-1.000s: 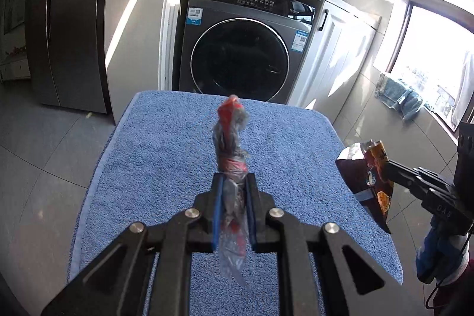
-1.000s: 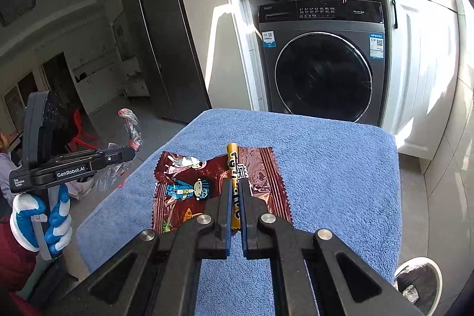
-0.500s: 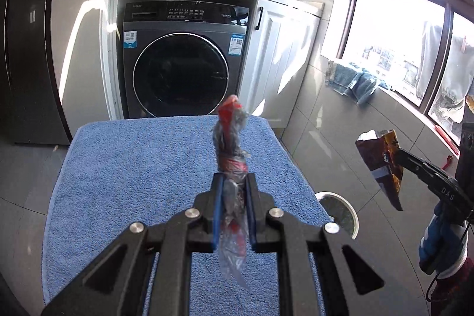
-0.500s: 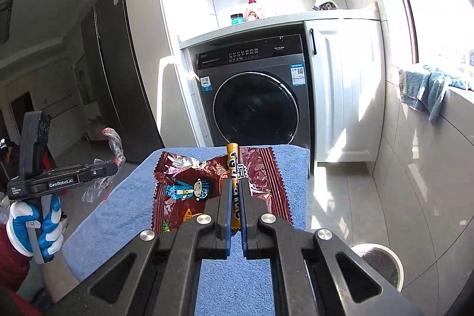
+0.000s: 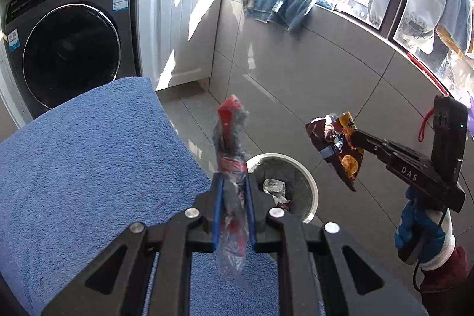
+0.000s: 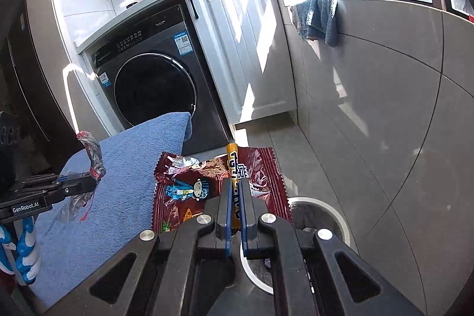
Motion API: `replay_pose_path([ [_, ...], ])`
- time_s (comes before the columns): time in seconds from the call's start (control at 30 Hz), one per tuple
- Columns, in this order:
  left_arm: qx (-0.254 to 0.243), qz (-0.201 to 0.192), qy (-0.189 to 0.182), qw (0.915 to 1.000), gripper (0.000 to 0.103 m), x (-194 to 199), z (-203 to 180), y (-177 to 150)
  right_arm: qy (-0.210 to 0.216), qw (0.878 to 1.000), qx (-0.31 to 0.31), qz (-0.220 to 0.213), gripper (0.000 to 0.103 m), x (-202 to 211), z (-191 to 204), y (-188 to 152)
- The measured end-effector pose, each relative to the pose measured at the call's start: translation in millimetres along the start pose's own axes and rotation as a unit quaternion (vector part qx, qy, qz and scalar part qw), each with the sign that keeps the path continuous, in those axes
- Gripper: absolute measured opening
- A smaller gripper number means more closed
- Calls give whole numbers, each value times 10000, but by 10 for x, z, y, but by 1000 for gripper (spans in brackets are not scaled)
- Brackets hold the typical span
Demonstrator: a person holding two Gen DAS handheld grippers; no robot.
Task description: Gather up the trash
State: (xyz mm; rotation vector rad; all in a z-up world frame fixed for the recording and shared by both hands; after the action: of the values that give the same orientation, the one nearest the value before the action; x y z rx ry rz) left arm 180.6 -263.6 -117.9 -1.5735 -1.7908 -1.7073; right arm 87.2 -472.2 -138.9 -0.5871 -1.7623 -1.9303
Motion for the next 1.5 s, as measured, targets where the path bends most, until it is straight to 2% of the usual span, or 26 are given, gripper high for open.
replay_pose_path([
  [0.13, -156, 471, -183, 9986, 14, -631, -288, 9, -304, 9981, -327, 435, 5, -325, -394, -258],
  [0.23, -92, 748, -341, 9966, 15, -1012, -433, 29, -419, 9952, -517, 723, 6, -570, -589, -410],
  [0.37, 24, 1014, -527, 9934, 16, -1379, -571, 68, -473, 9911, -742, 1000, 8, -861, -751, -578],
  [0.43, 35, 1141, -640, 9914, 18, -1523, -634, 84, -508, 9890, -857, 1095, 13, -968, -809, -642],
  [0.5, 107, 1261, -713, 9894, 25, -1646, -676, 100, -568, 9867, -959, 1184, 21, -1040, -848, -697],
  [0.57, 215, 1302, -755, 9884, 42, -1733, -708, 121, -652, 9849, -1009, 1248, 28, -1057, -874, -737],
  [0.6, 259, 1291, -779, 9882, 46, -1755, -716, 134, -669, 9844, -1026, 1265, 29, -1047, -886, -752],
  [0.63, 289, 1262, -782, 9885, 49, -1762, -721, 146, -696, 9840, -1030, 1277, 30, -1024, -891, -760],
  [0.73, 286, 1246, -809, 9885, 49, -1721, -735, 176, -770, 9841, -988, 1263, 32, -906, -884, -731],
  [0.9, 88, 843, -559, 9948, 49, -1328, -676, 174, -886, 9874, -710, 1098, 38, -624, -757, -564],
  [1.0, -56, 324, -116, 9994, 49, -911, -573, 150, -857, 9916, -471, 845, 42, -434, -563, -375],
  [1.13, 69, -312, 466, 9984, 52, -287, -272, 107, -657, 9969, -56, 424, 52, -196, -130, -57],
  [1.17, 112, -472, 634, 9968, 55, -133, -190, 93, -587, 9978, 52, 307, 53, -140, 0, 15],
  [1.23, 216, -750, 953, 9924, 58, 183, 13, 72, -432, 9987, 231, 127, 60, -55, 271, 143],
  [1.27, 276, -879, 1069, 9900, 58, 345, 98, 40, -344, 9989, 317, 41, 61, -22, 417, 202],
  [1.33, 342, -1096, 1399, 9835, 59, 659, 292, -25, -127, 9987, 490, -117, 63, 24, 729, 312],
  [1.5, 638, -1613, 1947, 9654, 60, 1420, 726, -277, 304, 9950, 849, -422, 71, 164, 1490, 472],
])
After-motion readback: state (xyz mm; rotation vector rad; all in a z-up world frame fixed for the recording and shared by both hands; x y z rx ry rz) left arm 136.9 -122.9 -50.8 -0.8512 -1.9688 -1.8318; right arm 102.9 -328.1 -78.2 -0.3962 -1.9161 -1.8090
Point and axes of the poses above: each gripper's, at about its wrist camera, not at the fingertips, and x roughly against the way its jaws point, z to its left, y to its top, the point moved 2 cm from there along -x, roughly the way its jaws point, and after that the axes turned 13 degrees about x, right-handed, at the moved point
